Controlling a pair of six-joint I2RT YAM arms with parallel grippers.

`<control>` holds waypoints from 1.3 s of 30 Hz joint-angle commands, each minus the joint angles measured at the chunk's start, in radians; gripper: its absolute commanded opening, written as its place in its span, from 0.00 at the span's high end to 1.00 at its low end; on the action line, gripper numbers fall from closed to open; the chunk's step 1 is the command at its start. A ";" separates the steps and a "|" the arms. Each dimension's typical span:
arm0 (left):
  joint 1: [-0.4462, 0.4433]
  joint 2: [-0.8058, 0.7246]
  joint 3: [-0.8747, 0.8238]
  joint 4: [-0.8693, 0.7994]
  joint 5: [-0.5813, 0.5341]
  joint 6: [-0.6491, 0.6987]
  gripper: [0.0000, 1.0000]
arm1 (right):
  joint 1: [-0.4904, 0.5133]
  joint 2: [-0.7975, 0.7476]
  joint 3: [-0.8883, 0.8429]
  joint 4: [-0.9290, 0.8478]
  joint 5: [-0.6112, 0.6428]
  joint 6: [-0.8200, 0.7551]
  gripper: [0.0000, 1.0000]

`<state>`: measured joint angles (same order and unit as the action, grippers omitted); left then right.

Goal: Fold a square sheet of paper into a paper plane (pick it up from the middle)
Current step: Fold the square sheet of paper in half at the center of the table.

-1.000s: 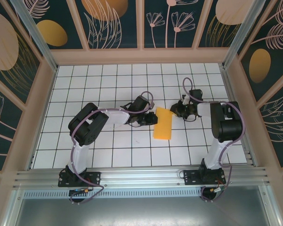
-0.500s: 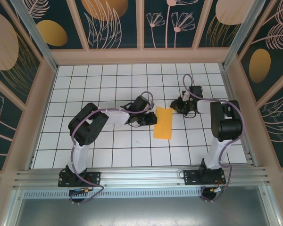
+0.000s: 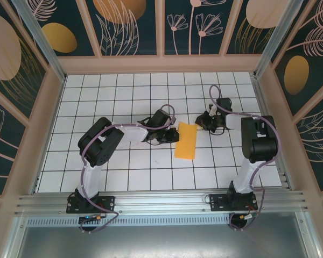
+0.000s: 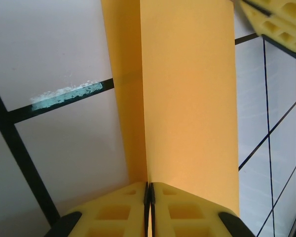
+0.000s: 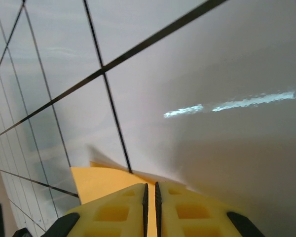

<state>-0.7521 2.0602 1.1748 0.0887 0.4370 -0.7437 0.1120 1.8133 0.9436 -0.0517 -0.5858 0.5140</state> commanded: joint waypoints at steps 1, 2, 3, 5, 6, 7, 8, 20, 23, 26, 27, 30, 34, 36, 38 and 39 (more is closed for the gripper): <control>-0.007 0.013 0.012 -0.045 -0.001 0.017 0.87 | 0.006 -0.102 -0.014 -0.043 0.012 -0.021 0.84; -0.007 0.011 0.014 -0.044 0.000 0.017 0.87 | 0.010 -0.121 -0.032 -0.043 0.010 -0.021 0.84; -0.007 0.011 0.017 -0.044 0.001 0.017 0.87 | 0.017 -0.147 -0.063 -0.039 0.005 -0.016 0.83; -0.006 0.009 0.016 -0.044 0.000 0.018 0.87 | 0.038 -0.203 -0.127 -0.019 -0.012 -0.006 0.83; -0.007 0.009 0.017 -0.044 0.001 0.018 0.87 | 0.054 -0.234 -0.157 -0.018 -0.019 -0.001 0.82; -0.007 0.009 0.017 -0.044 0.002 0.018 0.87 | 0.069 -0.256 -0.189 -0.017 -0.026 0.003 0.82; -0.007 0.009 0.018 -0.044 0.002 0.017 0.87 | 0.082 -0.275 -0.214 -0.017 -0.028 0.005 0.82; -0.007 0.006 0.017 -0.040 0.014 0.024 0.87 | 0.171 -0.369 -0.462 0.109 -0.106 0.074 0.81; -0.007 0.006 0.020 -0.040 0.018 0.027 0.87 | 0.182 -0.360 -0.463 0.095 -0.068 0.071 0.81; -0.007 0.009 0.023 -0.039 0.023 0.027 0.87 | 0.179 -0.340 -0.455 0.033 0.014 0.050 0.80; -0.007 0.009 0.022 -0.038 0.023 0.026 0.87 | 0.178 -0.331 -0.460 0.038 0.013 0.046 0.80; -0.007 0.007 0.023 -0.040 0.024 0.028 0.87 | 0.179 -0.308 -0.467 0.036 0.015 0.041 0.80; -0.006 0.009 0.023 -0.039 0.023 0.028 0.87 | 0.182 -0.370 -0.469 0.034 -0.009 0.047 0.80; -0.007 0.008 0.020 -0.038 0.023 0.029 0.87 | 0.182 -0.417 -0.465 0.016 -0.013 0.048 0.80; -0.007 0.009 0.017 -0.036 0.023 0.029 0.87 | 0.182 -0.453 -0.470 0.020 -0.032 0.059 0.80; -0.007 0.010 0.016 -0.035 0.022 0.026 0.87 | 0.182 -0.464 -0.479 0.028 -0.048 0.063 0.80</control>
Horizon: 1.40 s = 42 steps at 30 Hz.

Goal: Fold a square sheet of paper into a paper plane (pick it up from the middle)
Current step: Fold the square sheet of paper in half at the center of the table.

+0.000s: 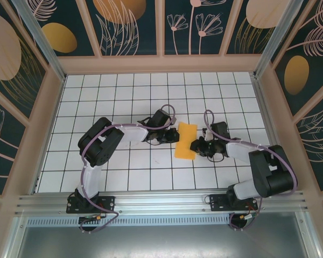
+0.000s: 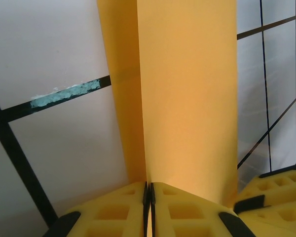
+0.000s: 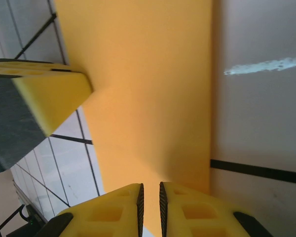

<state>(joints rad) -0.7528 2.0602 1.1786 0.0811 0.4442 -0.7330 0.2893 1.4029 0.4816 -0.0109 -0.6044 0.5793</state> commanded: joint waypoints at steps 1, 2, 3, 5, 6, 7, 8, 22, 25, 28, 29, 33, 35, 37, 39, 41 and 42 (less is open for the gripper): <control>-0.006 0.010 0.014 -0.025 0.017 0.017 0.87 | 0.005 -0.056 -0.023 -0.007 -0.041 -0.002 0.80; -0.006 0.012 0.015 -0.024 0.017 0.015 0.87 | 0.006 -0.053 -0.030 -0.005 -0.042 -0.003 0.80; -0.006 0.012 0.015 -0.023 0.019 0.014 0.87 | 0.006 -0.046 -0.038 -0.008 -0.032 -0.002 0.80; -0.006 0.017 0.018 -0.021 0.022 0.013 0.87 | 0.005 -0.023 -0.054 -0.001 -0.025 -0.004 0.80; -0.006 0.017 0.018 -0.021 0.022 0.013 0.87 | 0.006 -0.010 -0.062 -0.001 -0.017 -0.005 0.80; -0.006 0.017 0.018 -0.021 0.022 0.014 0.87 | 0.006 -0.001 -0.068 -0.001 -0.007 -0.003 0.80; -0.006 0.016 0.018 -0.021 0.022 0.012 0.87 | 0.006 0.008 -0.073 -0.002 0.002 -0.003 0.80; -0.007 0.016 0.027 -0.023 0.020 0.007 0.87 | 0.040 -0.063 -0.074 -0.060 0.011 -0.016 0.79; -0.008 0.017 0.030 -0.021 0.022 0.002 0.87 | 0.037 -0.012 -0.086 -0.054 0.028 -0.031 0.80; -0.008 0.016 0.036 -0.028 0.023 0.004 0.87 | 0.038 0.005 -0.082 -0.056 0.031 -0.038 0.80; -0.008 0.015 0.039 -0.034 0.022 0.006 0.86 | 0.037 -0.008 -0.076 -0.062 0.037 -0.037 0.80; -0.008 0.011 0.042 -0.036 0.021 0.007 0.85 | 0.036 -0.072 -0.037 -0.093 0.031 -0.038 0.79; -0.008 0.005 0.041 -0.031 0.022 0.003 0.85 | 0.036 -0.089 -0.013 -0.114 0.039 -0.046 0.79; -0.008 -0.001 0.034 -0.016 0.022 -0.002 0.85 | 0.036 -0.095 -0.010 -0.111 0.028 -0.046 0.79; -0.008 -0.001 0.033 -0.009 0.028 -0.008 0.85 | 0.038 -0.090 -0.034 -0.085 0.006 -0.030 0.79; -0.008 0.000 0.032 -0.006 0.032 -0.011 0.86 | 0.038 -0.079 -0.079 -0.032 -0.027 -0.019 0.79; -0.008 -0.001 0.028 -0.005 0.031 -0.013 0.85 | 0.037 -0.067 -0.102 -0.005 -0.036 -0.010 0.79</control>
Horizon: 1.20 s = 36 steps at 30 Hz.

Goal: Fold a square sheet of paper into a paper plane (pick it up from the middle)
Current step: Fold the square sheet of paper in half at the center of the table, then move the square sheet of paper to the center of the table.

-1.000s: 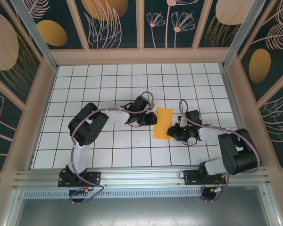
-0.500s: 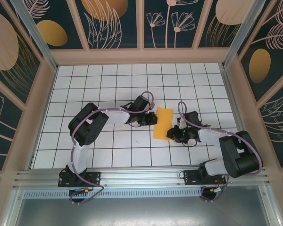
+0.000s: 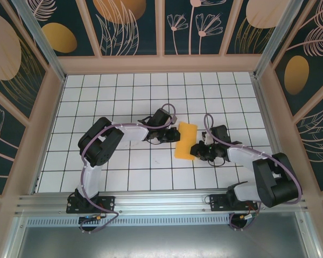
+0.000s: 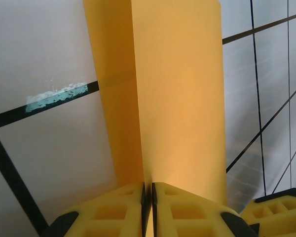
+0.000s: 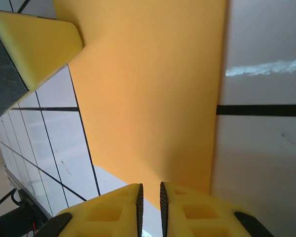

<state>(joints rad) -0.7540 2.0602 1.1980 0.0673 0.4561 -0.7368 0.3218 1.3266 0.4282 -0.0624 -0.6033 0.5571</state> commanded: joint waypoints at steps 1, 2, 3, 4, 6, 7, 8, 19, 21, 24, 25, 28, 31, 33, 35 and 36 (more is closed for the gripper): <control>-0.007 -0.001 0.006 0.011 0.019 -0.009 0.85 | 0.006 0.023 -0.063 0.059 -0.039 0.015 0.79; -0.007 0.000 0.003 0.012 0.018 -0.009 0.85 | 0.005 0.038 -0.075 0.064 -0.036 0.014 0.79; -0.007 0.000 0.003 0.013 0.019 -0.010 0.85 | 0.006 0.048 -0.081 0.061 -0.024 0.011 0.79; -0.007 0.001 0.003 0.013 0.019 -0.008 0.85 | 0.005 0.052 -0.083 0.054 -0.010 0.009 0.79; -0.006 0.002 0.005 0.015 0.020 -0.009 0.82 | 0.005 0.032 -0.082 0.043 0.010 0.009 0.79; -0.007 0.003 0.010 0.014 0.026 -0.009 0.80 | 0.005 0.006 -0.078 0.035 0.016 0.010 0.79; -0.007 0.000 0.011 0.018 0.031 -0.011 0.78 | 0.004 -0.024 -0.070 0.021 0.030 0.010 0.79; -0.007 0.008 0.027 0.072 0.091 -0.035 0.71 | -0.100 -0.166 -0.021 -0.102 0.165 0.025 0.76; -0.007 0.008 0.031 0.072 0.090 -0.034 0.76 | -0.099 -0.174 -0.019 -0.102 0.149 0.032 0.75; -0.006 0.000 0.025 0.076 0.077 -0.041 0.88 | -0.086 -0.193 -0.011 -0.106 0.139 0.024 0.73; -0.007 -0.009 0.018 0.078 0.068 -0.044 0.90 | -0.077 -0.201 -0.007 -0.108 0.140 0.019 0.72; -0.005 -0.055 -0.035 0.104 0.020 -0.060 1.00 | -0.049 -0.219 0.006 -0.113 0.158 0.011 0.65; 0.002 -0.107 -0.089 0.125 0.008 -0.072 1.00 | -0.033 -0.210 0.025 -0.133 0.192 0.011 0.63; 0.009 -0.138 -0.120 0.126 -0.003 -0.073 1.00 | -0.029 -0.198 0.035 -0.142 0.207 0.015 0.63; 0.015 -0.165 -0.151 0.127 -0.015 -0.075 1.00 | -0.024 -0.192 0.041 -0.131 0.201 0.022 0.63; 0.018 -0.180 -0.165 0.127 -0.021 -0.075 1.00 | -0.020 -0.191 0.044 -0.125 0.200 0.027 0.63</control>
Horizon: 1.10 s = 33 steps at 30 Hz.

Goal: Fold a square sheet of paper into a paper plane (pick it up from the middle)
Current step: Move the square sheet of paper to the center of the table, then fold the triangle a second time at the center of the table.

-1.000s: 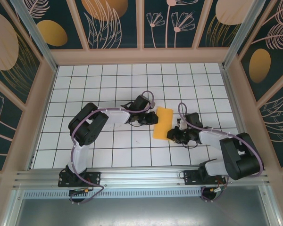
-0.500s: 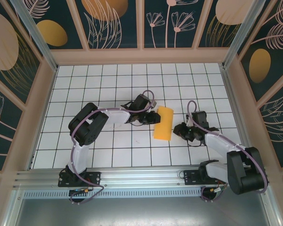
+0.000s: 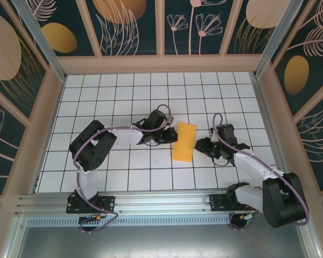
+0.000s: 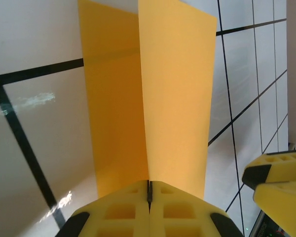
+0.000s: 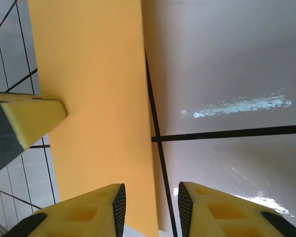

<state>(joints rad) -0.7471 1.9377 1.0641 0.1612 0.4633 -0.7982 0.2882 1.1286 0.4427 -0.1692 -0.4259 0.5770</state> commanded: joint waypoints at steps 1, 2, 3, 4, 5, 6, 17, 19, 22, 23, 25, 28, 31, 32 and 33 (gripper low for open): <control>0.016 -0.073 -0.045 0.031 -0.037 -0.014 1.00 | 0.018 0.010 0.032 -0.014 0.024 0.013 0.63; 0.020 -0.086 -0.056 0.026 -0.046 -0.013 1.00 | 0.022 0.014 0.035 -0.010 0.024 0.017 0.63; 0.025 -0.093 -0.065 0.022 -0.054 -0.013 1.00 | 0.024 0.020 0.039 -0.007 0.022 0.020 0.63; 0.029 -0.103 -0.079 0.018 -0.062 -0.013 1.00 | 0.031 0.028 0.043 0.001 0.018 0.021 0.63; 0.032 -0.110 -0.085 0.016 -0.071 -0.015 1.00 | 0.037 0.039 0.047 0.003 0.014 0.021 0.63; 0.036 -0.117 -0.110 0.017 -0.079 -0.017 1.00 | 0.047 0.048 0.056 0.004 0.015 0.019 0.63; 0.043 -0.156 -0.157 -0.016 -0.136 -0.028 1.00 | 0.133 0.104 0.120 0.028 0.045 -0.020 0.61; 0.043 -0.157 -0.163 0.007 -0.119 -0.049 1.00 | 0.177 0.098 0.125 0.046 0.078 -0.059 0.59; 0.043 -0.164 -0.159 0.014 -0.121 -0.070 1.00 | 0.272 0.074 0.118 0.083 0.190 -0.102 0.54; 0.044 -0.166 -0.156 0.012 -0.123 -0.075 1.00 | 0.329 0.058 0.111 0.099 0.246 -0.121 0.52; 0.043 -0.167 -0.151 0.014 -0.113 -0.085 1.00 | 0.433 0.035 0.098 0.123 0.359 -0.168 0.48; 0.043 -0.162 -0.147 0.012 -0.105 -0.092 1.00 | 0.575 0.054 0.101 0.135 0.490 -0.228 0.45; 0.043 -0.155 -0.138 0.012 -0.100 -0.093 1.00 | 0.714 0.108 0.127 0.164 0.630 -0.264 0.44; 0.043 -0.154 -0.137 0.011 -0.100 -0.092 1.00 | 0.742 0.130 0.139 0.169 0.667 -0.263 0.43; 0.043 -0.153 -0.134 0.007 -0.101 -0.090 1.00 | 0.765 0.163 0.155 0.171 0.691 -0.262 0.43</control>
<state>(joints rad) -0.7074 1.7996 0.9142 0.1612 0.3573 -0.8745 1.0008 1.2354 0.5514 -0.0399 0.0799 0.3668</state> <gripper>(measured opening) 0.059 0.566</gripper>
